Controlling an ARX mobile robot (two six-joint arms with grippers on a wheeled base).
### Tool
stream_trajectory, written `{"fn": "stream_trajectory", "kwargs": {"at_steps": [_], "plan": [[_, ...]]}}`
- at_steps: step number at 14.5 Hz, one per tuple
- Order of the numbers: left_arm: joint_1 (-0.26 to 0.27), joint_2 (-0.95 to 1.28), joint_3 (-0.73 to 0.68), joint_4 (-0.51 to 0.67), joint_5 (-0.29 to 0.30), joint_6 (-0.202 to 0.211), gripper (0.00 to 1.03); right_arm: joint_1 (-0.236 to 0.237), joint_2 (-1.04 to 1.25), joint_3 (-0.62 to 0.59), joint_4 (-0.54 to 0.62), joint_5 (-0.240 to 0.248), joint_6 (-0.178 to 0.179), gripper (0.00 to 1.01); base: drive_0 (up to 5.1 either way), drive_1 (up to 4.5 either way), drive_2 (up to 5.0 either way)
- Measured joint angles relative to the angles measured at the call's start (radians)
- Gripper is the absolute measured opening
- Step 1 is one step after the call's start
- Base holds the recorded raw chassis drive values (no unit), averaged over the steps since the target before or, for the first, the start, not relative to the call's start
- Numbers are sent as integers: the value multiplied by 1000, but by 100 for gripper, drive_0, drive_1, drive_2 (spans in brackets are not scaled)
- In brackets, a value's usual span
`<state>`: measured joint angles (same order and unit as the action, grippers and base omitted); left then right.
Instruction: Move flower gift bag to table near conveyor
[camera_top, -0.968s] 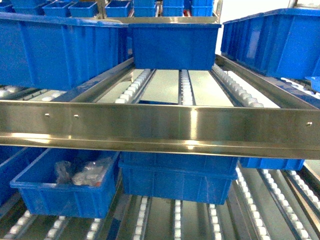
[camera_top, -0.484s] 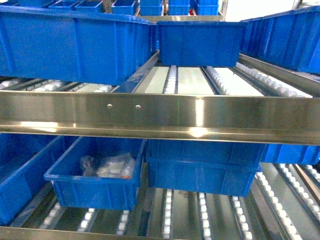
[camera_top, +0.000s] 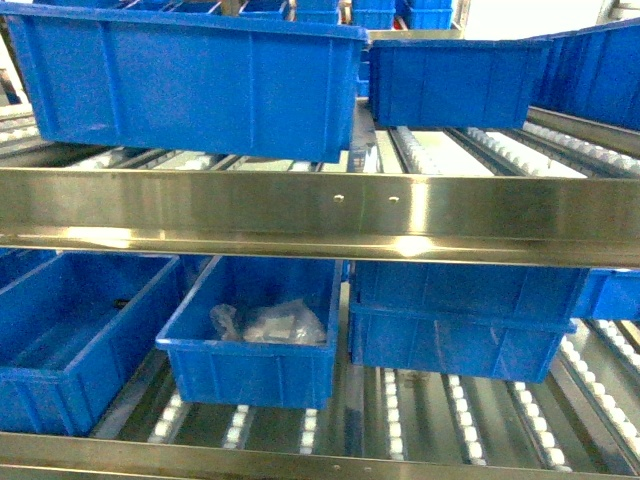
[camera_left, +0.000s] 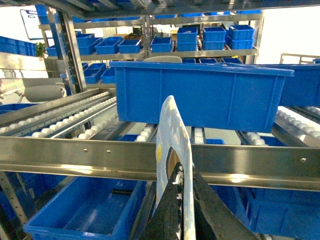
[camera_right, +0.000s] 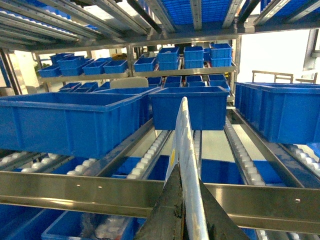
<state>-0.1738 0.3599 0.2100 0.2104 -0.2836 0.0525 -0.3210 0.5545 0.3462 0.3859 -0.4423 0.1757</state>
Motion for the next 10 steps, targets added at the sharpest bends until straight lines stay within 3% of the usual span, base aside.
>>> {"fn": "stream_trajectory", "kwargs": {"at_steps": [10], "plan": [[0,0,0,0,0,0,2,0,0,0,2,0,0,2,-486,230,266]]}}
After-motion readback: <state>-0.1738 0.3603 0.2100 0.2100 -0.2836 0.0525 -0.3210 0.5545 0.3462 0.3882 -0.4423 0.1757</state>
